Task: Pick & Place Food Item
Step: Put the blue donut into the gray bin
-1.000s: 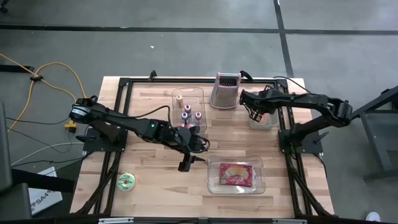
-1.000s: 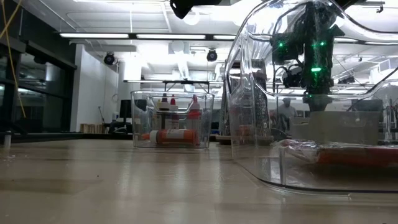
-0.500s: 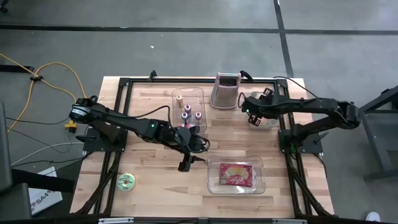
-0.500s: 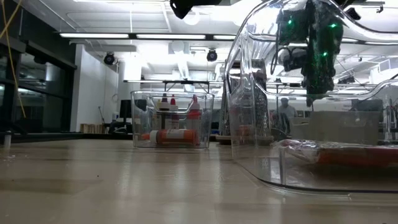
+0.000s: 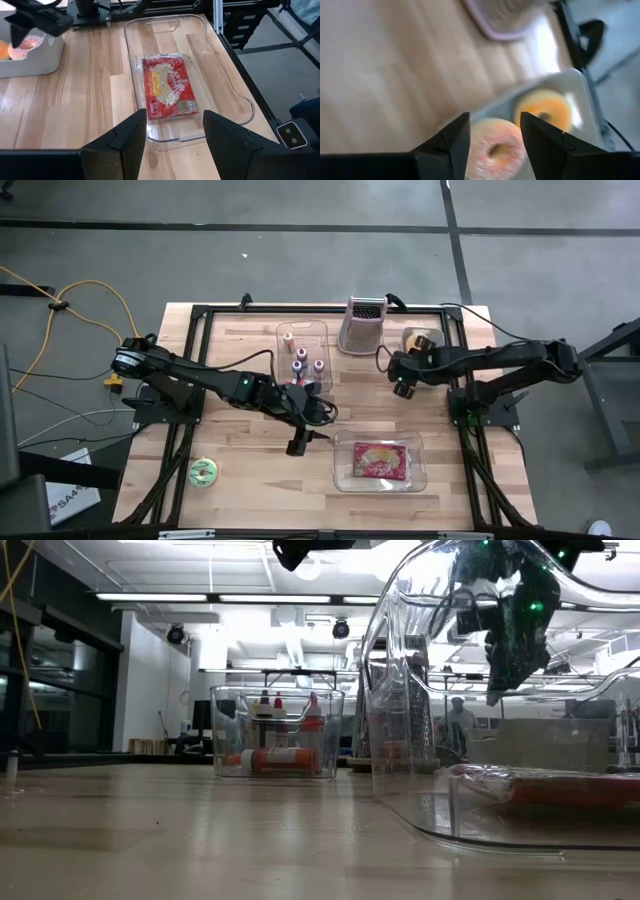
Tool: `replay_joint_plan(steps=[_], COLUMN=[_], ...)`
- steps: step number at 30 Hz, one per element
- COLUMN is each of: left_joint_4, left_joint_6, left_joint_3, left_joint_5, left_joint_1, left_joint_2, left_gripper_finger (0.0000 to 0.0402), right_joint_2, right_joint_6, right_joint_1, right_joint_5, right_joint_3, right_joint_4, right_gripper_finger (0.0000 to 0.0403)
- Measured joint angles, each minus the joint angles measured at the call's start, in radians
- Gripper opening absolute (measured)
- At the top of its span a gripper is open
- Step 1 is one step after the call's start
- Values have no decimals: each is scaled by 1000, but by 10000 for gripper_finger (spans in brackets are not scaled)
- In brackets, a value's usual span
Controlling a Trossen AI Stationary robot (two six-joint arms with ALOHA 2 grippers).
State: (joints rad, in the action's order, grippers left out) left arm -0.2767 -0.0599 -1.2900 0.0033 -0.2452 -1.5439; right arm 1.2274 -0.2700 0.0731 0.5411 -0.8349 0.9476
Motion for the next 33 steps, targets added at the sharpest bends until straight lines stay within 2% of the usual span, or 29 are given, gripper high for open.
replay_joint_plan(steps=[9,16,26,33], left_joint_4=[-37,-42,-46,-45], left_joint_6=[-17,-19,-19,-24], left_joint_3=[0,0,0,0], left_joint_5=[2,3,3,4], left_joint_1=[0,-1,-35,-58], left_joint_2=[0,0,0,0], left_gripper_finger=[191,191,191,191], right_joint_2=[0,0,0,1], right_joint_6=[2,11,63,67], right_joint_1=[-134,-243,-402,-455], right_joint_5=[-226,-334,-359,-358], right_joint_3=[0,0,0,0], right_joint_4=[-241,-458,-614,-686], right_gripper_finger=[162,162,162,162])
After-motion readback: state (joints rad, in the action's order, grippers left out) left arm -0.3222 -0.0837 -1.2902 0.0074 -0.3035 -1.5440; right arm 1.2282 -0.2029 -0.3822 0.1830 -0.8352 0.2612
